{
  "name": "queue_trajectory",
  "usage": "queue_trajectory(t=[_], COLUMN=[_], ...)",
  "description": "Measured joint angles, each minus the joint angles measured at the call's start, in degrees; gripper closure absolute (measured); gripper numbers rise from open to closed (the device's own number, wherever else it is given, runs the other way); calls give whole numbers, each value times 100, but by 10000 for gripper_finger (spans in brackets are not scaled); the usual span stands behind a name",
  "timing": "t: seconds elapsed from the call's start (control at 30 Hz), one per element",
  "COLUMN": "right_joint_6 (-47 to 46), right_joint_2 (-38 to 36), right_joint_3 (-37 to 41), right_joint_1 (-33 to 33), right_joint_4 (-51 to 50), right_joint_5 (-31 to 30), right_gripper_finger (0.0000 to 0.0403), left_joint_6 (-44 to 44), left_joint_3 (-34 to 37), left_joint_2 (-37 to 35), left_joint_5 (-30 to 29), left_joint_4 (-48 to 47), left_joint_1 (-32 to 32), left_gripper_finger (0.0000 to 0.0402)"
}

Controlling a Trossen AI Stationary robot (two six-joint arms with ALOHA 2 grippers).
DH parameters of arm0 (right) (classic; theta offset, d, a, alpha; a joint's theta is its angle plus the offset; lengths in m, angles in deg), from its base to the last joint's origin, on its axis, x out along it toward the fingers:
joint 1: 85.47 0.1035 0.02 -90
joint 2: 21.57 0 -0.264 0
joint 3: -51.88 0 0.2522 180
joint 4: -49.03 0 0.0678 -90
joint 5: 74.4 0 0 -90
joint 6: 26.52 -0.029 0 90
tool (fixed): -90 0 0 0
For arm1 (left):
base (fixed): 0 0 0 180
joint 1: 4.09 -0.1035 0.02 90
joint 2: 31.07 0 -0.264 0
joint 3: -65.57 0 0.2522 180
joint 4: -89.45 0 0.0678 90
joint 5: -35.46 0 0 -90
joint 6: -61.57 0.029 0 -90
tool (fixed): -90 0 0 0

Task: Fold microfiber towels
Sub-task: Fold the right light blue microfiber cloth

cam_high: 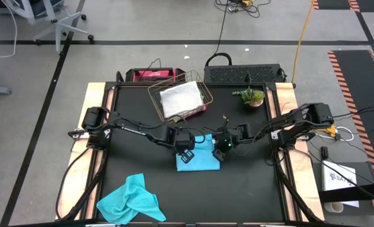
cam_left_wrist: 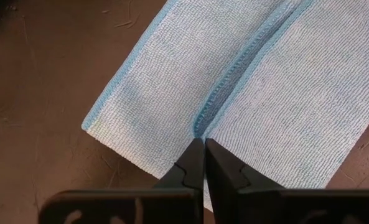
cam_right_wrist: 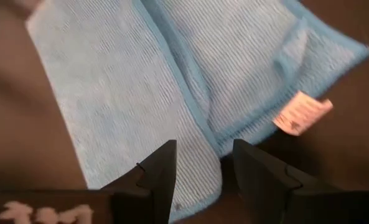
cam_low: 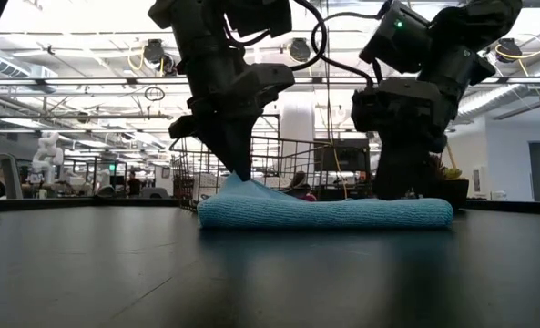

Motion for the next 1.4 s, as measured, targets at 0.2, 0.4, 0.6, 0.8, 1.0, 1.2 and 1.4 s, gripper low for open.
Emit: queue_trajectory(t=[0.2,0.4,0.6,0.8,1.0,1.2,1.4], right_joint_6=[115,189,21,1,-25,-380,-392], right_joint_2=[0,0,195,271,273,166,-207], right_joint_3=[0,2,3,2,2,-4,-13], right_joint_1=[0,0,0,0,2,2,2], right_joint_4=[149,125,169,194,186,188,204], right_joint_5=[-7,-14,-7,-3,17,26,-27], right_gripper_finger=[252,252,232,199,233,372,390], left_joint_6=[0,0,-17,-39,-37,-12,7], left_joint_3=[0,0,0,0,0,0,0], left_joint_2=[0,0,0,0,0,0,0], left_joint_5=[0,2,7,20,20,-17,-53], left_joint_4=[0,2,2,-15,-21,-69,-229], left_joint_1=[0,0,0,9,10,15,74], left_gripper_finger=[376,365,364,364,364,368,396])
